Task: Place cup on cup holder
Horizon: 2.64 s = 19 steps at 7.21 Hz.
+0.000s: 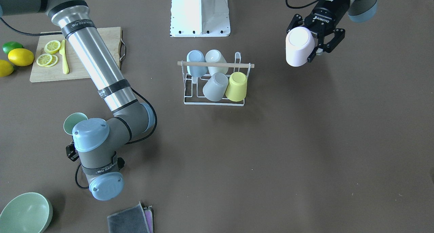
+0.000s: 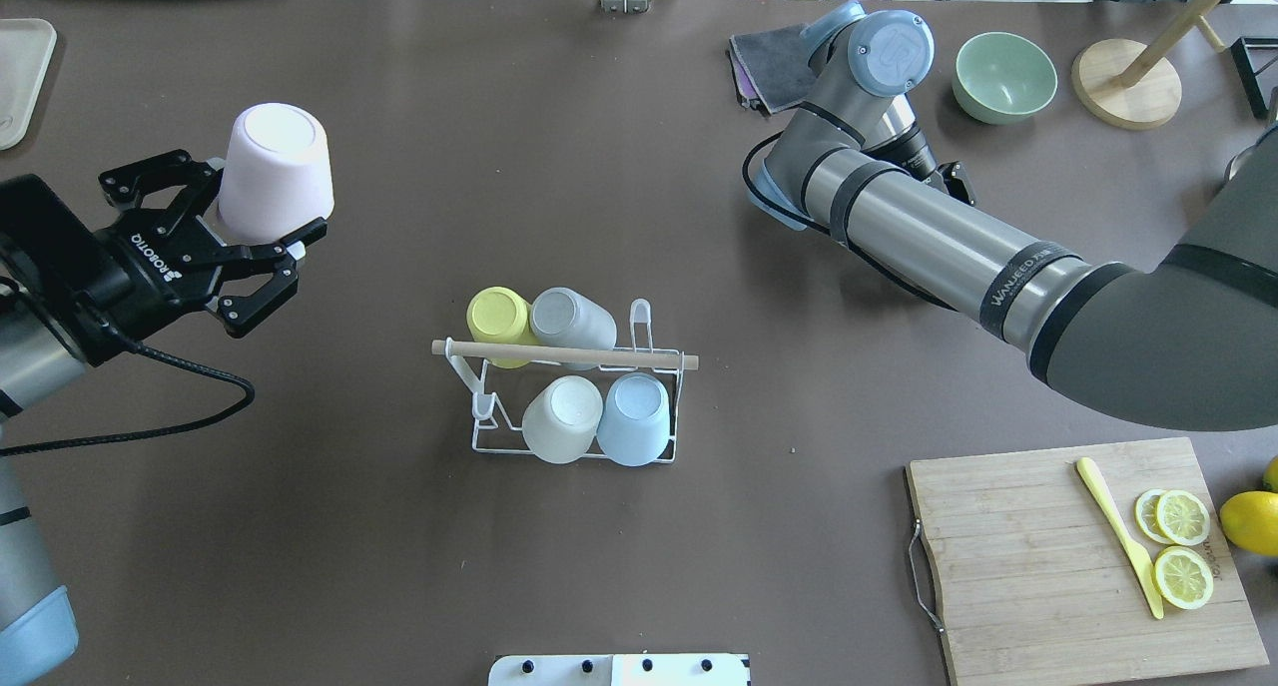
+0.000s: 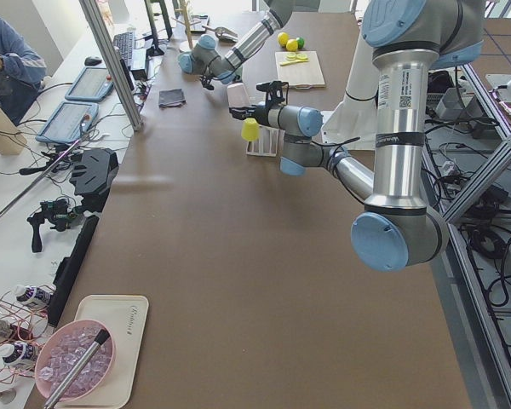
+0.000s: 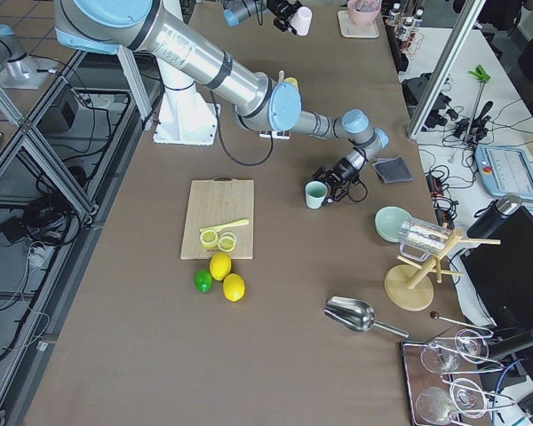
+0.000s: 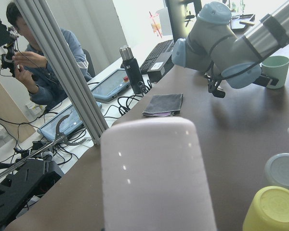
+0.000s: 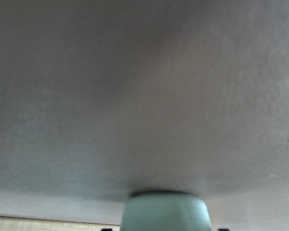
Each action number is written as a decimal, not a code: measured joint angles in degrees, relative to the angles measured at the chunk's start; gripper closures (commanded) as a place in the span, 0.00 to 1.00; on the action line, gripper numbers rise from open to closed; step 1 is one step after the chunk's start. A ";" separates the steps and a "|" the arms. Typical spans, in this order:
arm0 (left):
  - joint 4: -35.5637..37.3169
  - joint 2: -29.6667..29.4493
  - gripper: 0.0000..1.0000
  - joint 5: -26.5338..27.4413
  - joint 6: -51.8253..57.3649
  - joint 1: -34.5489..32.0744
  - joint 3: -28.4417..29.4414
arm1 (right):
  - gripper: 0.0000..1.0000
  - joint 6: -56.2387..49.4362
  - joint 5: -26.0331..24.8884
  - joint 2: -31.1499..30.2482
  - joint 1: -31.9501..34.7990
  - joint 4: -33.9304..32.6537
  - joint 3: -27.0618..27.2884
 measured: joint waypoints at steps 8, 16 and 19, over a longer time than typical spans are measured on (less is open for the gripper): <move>-11.36 -5.84 0.39 4.73 0.68 16.88 8.79 | 1.00 0.12 0.39 4.07 5.37 -5.28 5.82; -11.93 -8.32 0.39 4.70 1.50 18.98 13.30 | 1.00 29.87 10.97 -4.33 9.79 18.09 35.85; -11.89 -8.88 0.39 5.14 1.71 19.23 13.76 | 1.00 39.28 12.23 -8.34 10.73 34.12 44.30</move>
